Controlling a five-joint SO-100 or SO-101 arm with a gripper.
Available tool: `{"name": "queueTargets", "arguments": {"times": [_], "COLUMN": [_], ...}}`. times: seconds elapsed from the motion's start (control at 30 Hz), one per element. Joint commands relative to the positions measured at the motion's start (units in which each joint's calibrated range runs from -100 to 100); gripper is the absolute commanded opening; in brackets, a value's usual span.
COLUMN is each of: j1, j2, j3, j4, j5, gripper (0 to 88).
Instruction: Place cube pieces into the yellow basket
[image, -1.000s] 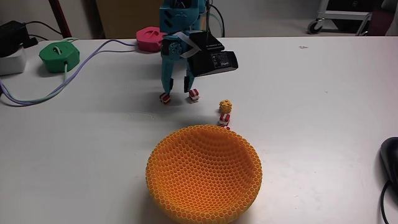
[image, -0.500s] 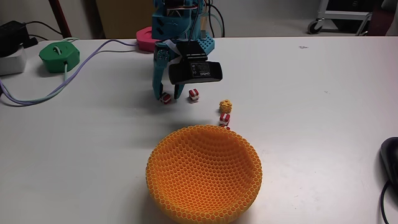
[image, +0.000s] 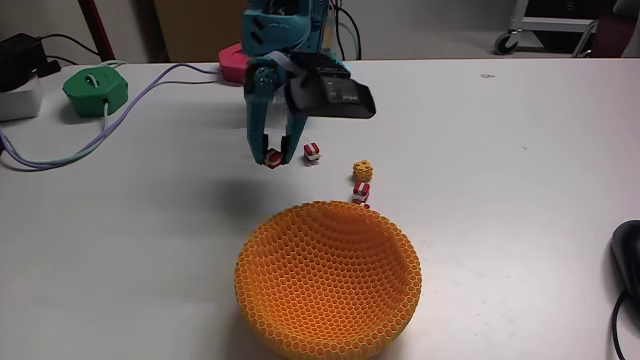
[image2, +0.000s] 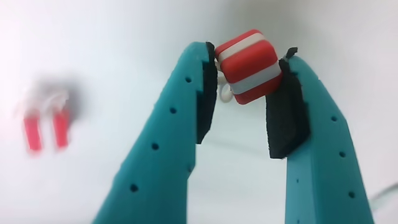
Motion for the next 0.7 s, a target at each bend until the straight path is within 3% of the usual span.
{"name": "queueTargets", "arguments": {"times": [0.0, 0.13, 0.2, 0.33, 0.47, 0.67], "j1": [-5.7, -10.7, -12.6, -14.4, -15.4, -14.9], "j2": [9.6, 24.3, 31.2, 40.2, 41.5, 35.8], "j3": [-25.6, -29.2, -31.7, -40.4, -43.5, -54.0], "j4": [-4.7, -21.0, -27.8, -31.3, -29.0, -1.3], "j5": [0.1, -6.4, -8.5, -7.4, -6.9, -2.1], "gripper": [0.0, 0.2, 4.9, 32.6, 38.5, 38.5]}}
